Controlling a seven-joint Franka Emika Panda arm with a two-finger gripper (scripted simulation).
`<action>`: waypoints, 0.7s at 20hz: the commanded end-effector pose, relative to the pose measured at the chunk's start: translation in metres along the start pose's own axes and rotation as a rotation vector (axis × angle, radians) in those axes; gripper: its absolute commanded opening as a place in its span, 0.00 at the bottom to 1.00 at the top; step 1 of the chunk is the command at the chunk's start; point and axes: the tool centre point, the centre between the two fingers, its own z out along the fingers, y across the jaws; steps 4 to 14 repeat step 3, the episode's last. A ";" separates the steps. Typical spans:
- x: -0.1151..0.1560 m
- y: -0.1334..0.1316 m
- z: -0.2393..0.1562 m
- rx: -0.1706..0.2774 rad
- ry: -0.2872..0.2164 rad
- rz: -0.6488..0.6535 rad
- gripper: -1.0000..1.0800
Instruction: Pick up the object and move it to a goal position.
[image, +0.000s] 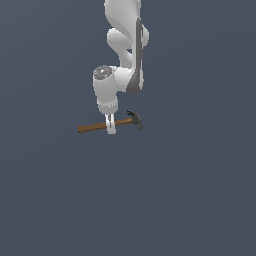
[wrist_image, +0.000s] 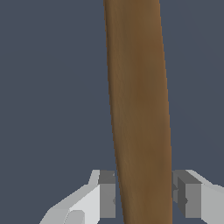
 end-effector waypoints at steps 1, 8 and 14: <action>0.000 0.003 -0.003 0.003 0.001 0.000 0.00; 0.000 0.004 -0.004 0.002 0.001 0.000 0.00; 0.000 0.004 -0.004 0.002 0.001 0.000 0.00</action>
